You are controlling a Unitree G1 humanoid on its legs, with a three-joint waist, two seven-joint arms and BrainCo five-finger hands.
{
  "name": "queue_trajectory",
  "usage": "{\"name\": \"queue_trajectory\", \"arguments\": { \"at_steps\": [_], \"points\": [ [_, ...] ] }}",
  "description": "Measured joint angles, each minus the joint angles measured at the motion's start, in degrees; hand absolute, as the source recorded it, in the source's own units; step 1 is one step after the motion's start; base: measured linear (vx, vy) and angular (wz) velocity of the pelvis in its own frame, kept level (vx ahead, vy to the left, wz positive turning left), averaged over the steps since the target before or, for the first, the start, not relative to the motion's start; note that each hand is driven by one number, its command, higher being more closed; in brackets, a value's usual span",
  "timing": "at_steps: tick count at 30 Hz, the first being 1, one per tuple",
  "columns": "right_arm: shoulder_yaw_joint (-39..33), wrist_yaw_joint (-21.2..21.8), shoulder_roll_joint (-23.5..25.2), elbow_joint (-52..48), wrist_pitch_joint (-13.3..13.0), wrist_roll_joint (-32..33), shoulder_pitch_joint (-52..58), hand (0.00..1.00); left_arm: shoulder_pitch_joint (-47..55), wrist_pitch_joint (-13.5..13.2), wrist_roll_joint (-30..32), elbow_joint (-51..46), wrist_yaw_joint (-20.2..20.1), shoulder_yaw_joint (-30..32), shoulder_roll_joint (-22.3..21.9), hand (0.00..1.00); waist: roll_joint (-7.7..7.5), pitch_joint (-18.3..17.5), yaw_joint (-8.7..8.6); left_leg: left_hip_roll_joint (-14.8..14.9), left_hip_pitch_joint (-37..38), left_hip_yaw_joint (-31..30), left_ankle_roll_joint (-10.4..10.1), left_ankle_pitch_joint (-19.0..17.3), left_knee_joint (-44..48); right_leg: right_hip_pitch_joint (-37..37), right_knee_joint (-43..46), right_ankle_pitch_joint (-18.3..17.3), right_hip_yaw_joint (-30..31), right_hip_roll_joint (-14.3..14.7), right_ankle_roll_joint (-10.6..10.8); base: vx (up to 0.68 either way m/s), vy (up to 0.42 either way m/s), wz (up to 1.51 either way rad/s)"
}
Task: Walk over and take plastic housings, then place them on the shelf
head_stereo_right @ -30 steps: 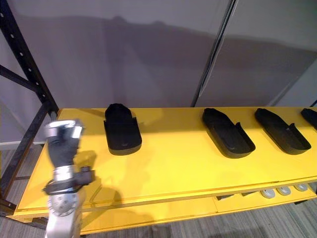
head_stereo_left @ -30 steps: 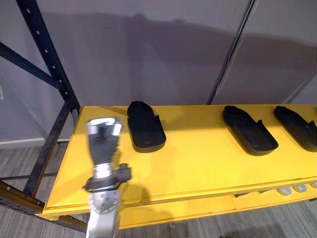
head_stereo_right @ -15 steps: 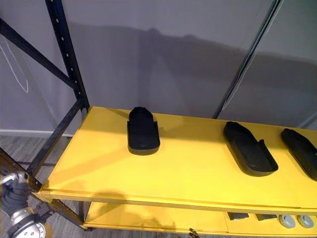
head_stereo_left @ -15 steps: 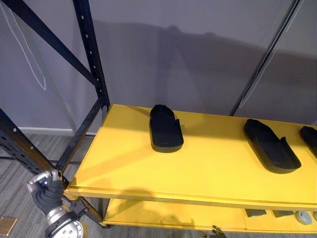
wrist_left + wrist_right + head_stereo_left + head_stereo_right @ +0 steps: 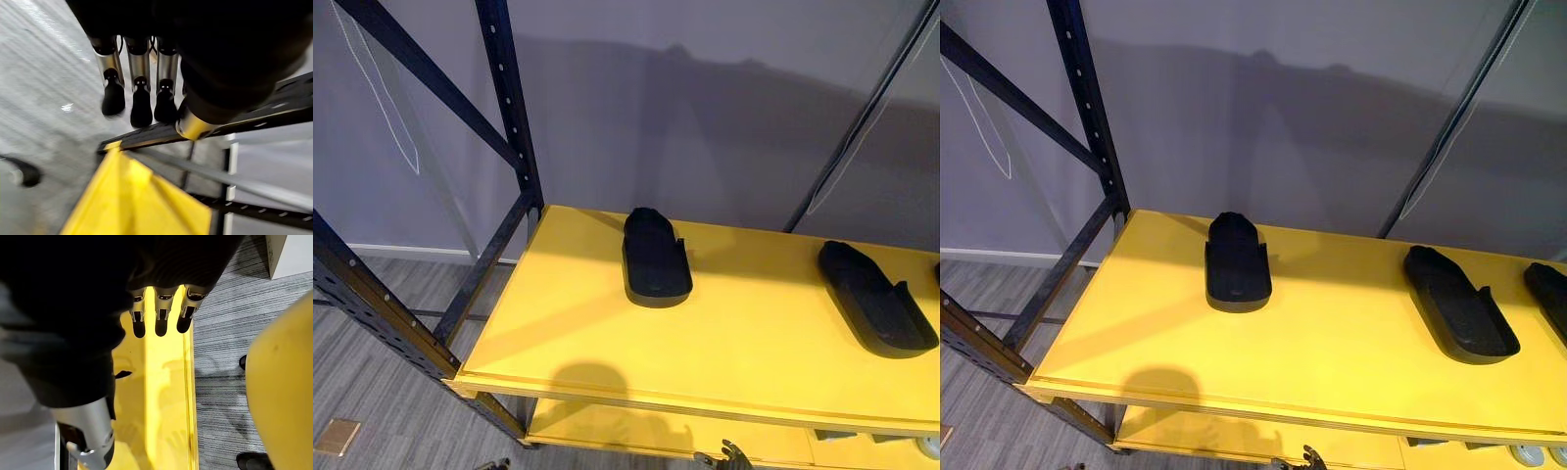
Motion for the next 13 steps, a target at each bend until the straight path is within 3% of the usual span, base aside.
{"name": "queue_trajectory", "arguments": {
  "at_steps": [11, 13],
  "points": [
    [-0.3, -0.2, -4.2, 4.7, 0.0, 0.0, -4.0, 0.0, -4.3, -1.1, 0.0, 10.6, -6.7, -5.3, 4.8, 0.0, 1.94, 1.2, -1.33, -0.5, 3.2, 0.4, 0.1, 3.4, -6.7, -1.0, -0.1, 0.0, 1.0, 0.0, 0.0, -0.01, 0.003, -0.03],
    [-1.4, -0.2, -4.8, 5.4, 0.0, 0.0, -4.2, 0.0, -5.9, -1.3, 0.1, 12.9, -8.4, -8.8, 6.9, 0.0, 1.83, 1.9, -1.5, -0.6, 4.0, 1.4, 0.2, 3.5, -7.7, -1.0, -0.4, 0.0, 1.5, 0.0, 0.0, 0.05, 0.023, -0.18]
  ]
}}
